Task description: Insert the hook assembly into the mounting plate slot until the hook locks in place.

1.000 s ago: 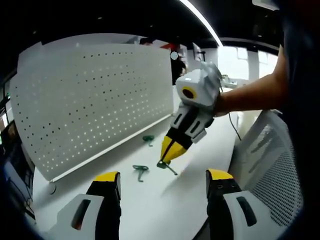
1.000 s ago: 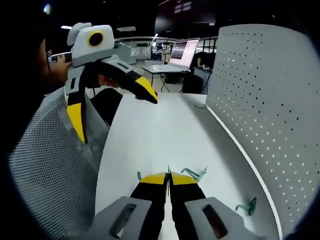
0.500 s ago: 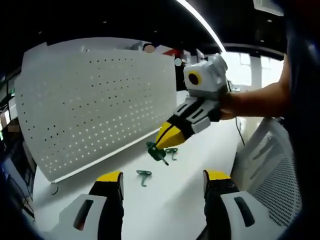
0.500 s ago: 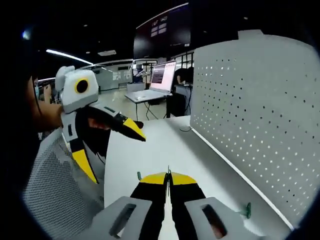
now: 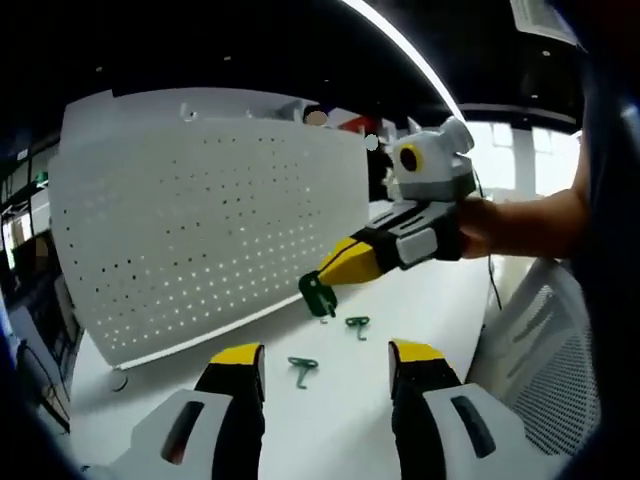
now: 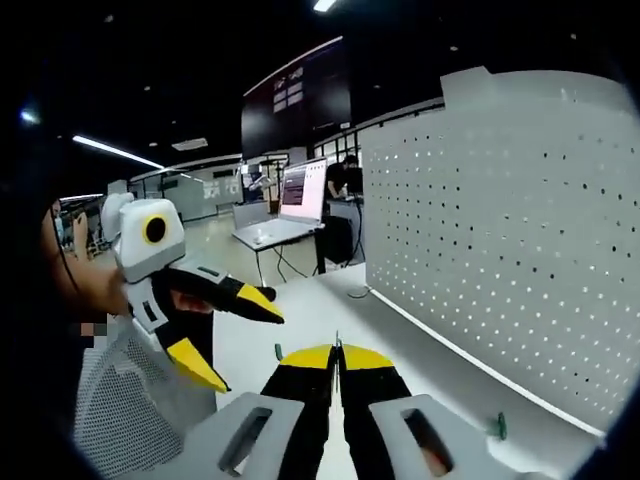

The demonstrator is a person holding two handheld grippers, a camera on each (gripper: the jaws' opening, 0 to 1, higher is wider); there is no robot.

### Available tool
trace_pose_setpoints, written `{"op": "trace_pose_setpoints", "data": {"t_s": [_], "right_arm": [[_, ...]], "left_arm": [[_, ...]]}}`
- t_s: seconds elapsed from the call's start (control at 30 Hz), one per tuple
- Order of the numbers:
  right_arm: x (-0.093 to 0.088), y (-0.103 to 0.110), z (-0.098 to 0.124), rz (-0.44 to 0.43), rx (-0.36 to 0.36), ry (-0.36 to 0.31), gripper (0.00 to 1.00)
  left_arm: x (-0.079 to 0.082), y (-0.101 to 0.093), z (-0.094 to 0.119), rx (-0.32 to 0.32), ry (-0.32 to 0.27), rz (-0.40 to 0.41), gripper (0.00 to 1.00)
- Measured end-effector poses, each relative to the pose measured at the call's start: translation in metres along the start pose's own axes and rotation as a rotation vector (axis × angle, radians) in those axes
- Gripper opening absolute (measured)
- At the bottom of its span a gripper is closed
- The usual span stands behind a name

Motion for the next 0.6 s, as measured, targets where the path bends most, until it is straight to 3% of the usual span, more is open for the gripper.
{"op": "trace_pose_setpoints", "data": {"t_s": [0.3, 0.43, 0.6], "right_arm": [[0.013, 0.007, -0.003, -0.001, -0.023, -0.059, 0.00], [0.018, 0.009, -0.004, 0.002, -0.036, -0.081, 0.00], [0.026, 0.012, -0.004, 0.000, -0.051, -0.118, 0.00]], "left_arm": [[0.007, 0.006, 0.002, 0.042, -0.044, 0.039, 0.41], [0.020, 0.008, 0.001, 0.068, -0.134, 0.133, 0.39], [0.029, 0.009, -0.002, 0.093, -0.177, 0.156, 0.36]]}}
Point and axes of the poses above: the point that each gripper's makers call its tool centre point, and the gripper's own axes: z roughly backward along the fingers, y roughly to its left, x roughly out of its top, the point moved 7 cm from there along z, roughly backward along the fingers, and after that the axes turned 6 degrees about -y, right-handed, at the moved point
